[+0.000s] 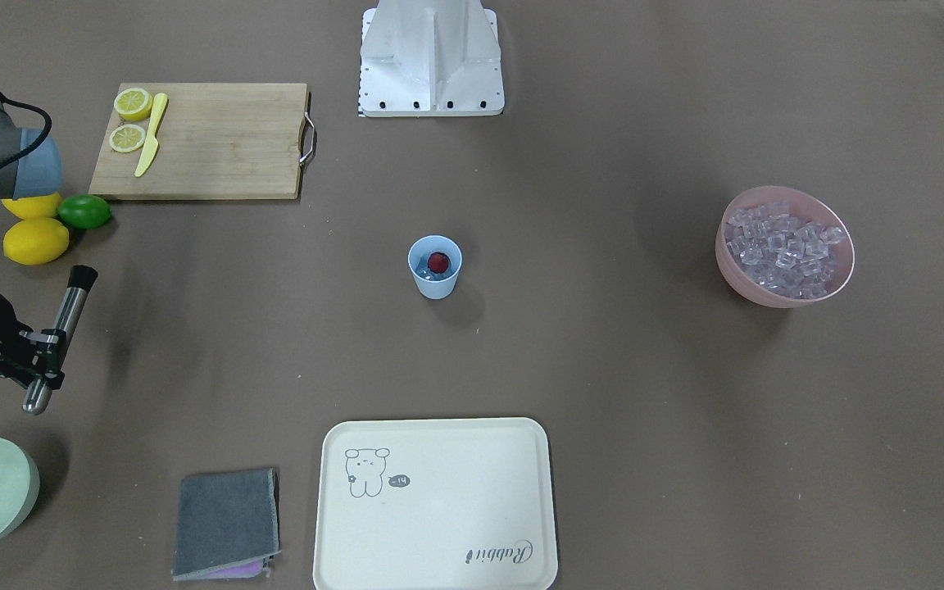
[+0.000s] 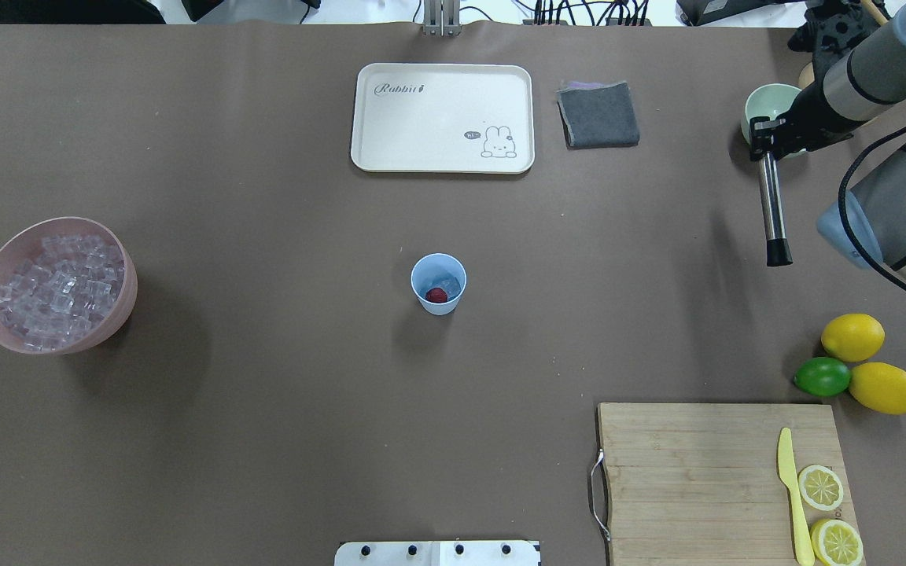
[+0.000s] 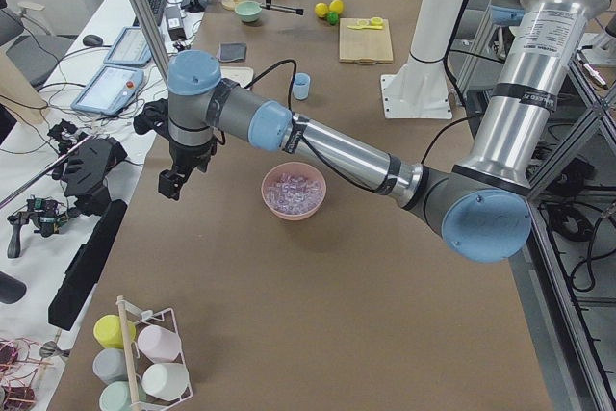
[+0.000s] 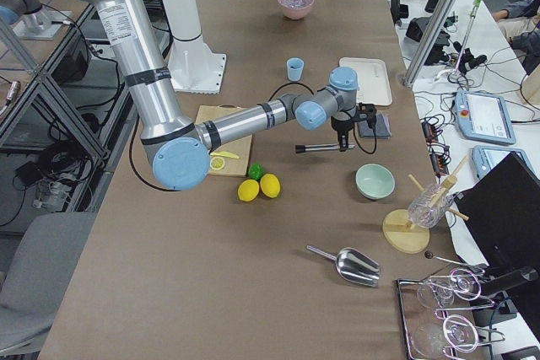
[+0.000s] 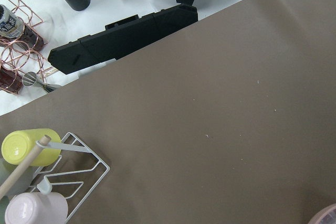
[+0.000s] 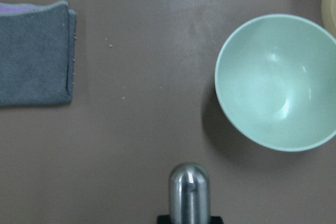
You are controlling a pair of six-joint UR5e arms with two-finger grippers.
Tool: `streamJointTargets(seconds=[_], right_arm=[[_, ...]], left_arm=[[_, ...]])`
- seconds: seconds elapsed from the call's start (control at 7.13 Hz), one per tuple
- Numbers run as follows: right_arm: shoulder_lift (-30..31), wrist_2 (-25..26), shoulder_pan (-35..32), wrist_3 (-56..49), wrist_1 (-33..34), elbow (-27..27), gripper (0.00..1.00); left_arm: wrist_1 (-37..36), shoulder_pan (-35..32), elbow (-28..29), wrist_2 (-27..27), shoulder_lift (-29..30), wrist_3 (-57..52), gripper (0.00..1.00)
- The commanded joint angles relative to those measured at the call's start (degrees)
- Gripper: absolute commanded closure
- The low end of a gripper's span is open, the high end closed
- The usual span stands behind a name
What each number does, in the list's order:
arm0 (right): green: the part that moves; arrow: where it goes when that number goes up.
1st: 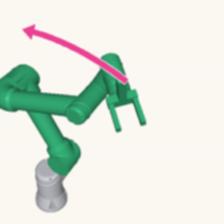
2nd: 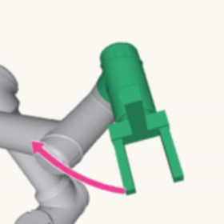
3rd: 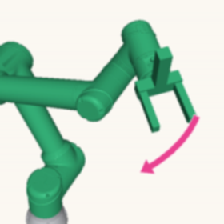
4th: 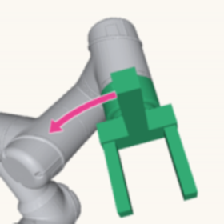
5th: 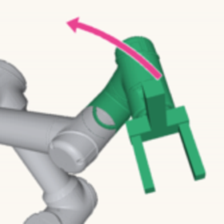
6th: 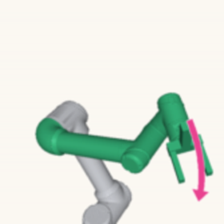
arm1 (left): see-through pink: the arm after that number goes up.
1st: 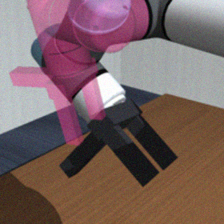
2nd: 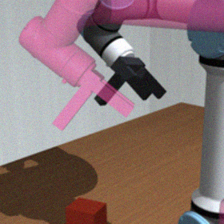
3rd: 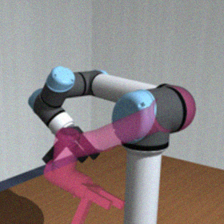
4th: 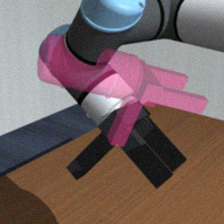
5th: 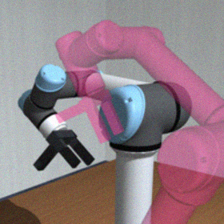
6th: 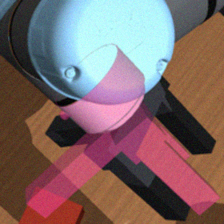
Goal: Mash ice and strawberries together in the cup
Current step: 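Lift the steel rod up off the table with the right gripper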
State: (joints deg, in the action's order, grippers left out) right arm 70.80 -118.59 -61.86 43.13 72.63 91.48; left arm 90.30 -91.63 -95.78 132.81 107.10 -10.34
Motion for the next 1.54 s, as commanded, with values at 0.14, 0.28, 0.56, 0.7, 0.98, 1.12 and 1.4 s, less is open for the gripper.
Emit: streamJointTargets(seconds=[0.14, 0.28, 0.56, 0.7, 0.98, 1.12, 1.4], right_arm=[[-2.24, 10.97, -1.07, 6.32, -0.12, 13.06, 1.0], [-4.42, 15.11, -0.38, 9.75, -0.12, 15.02, 1.0], [-7.93, 22.22, 4.0, 12.41, -1.86, 17.15, 1.0], [-9.44, 30.97, 9.77, 16.25, -8.23, 16.89, 1.0], [-9.19, 45.14, 18.75, 16.64, -15.3, 16.62, 1.0], [-9.62, 53.21, 22.88, 16.64, -18.2, 16.45, 1.0], [-10.07, 62.21, 27.21, 16.38, -20.58, 16.45, 1.0]], left_arm=[[0.32, 2.32, 3.66, 0.34, -0.05, -0.2, 0.03], [0.23, 2.5, 3.67, 0.43, 0.39, 0.23, 0.03], [-0.55, 2.94, 3.93, 0.26, 0.04, -0.12, 0.03], [-0.56, 2.94, 4.02, 0.26, -0.31, -0.12, 0.03], [-0.56, 2.94, 5.16, 0.26, -0.4, -0.12, 0.03], [-0.3, 2.94, 5.86, 0.26, -0.4, -0.2, 0.03], [-0.38, 2.94, 6.22, 0.26, -0.49, -0.03, 0.03]])
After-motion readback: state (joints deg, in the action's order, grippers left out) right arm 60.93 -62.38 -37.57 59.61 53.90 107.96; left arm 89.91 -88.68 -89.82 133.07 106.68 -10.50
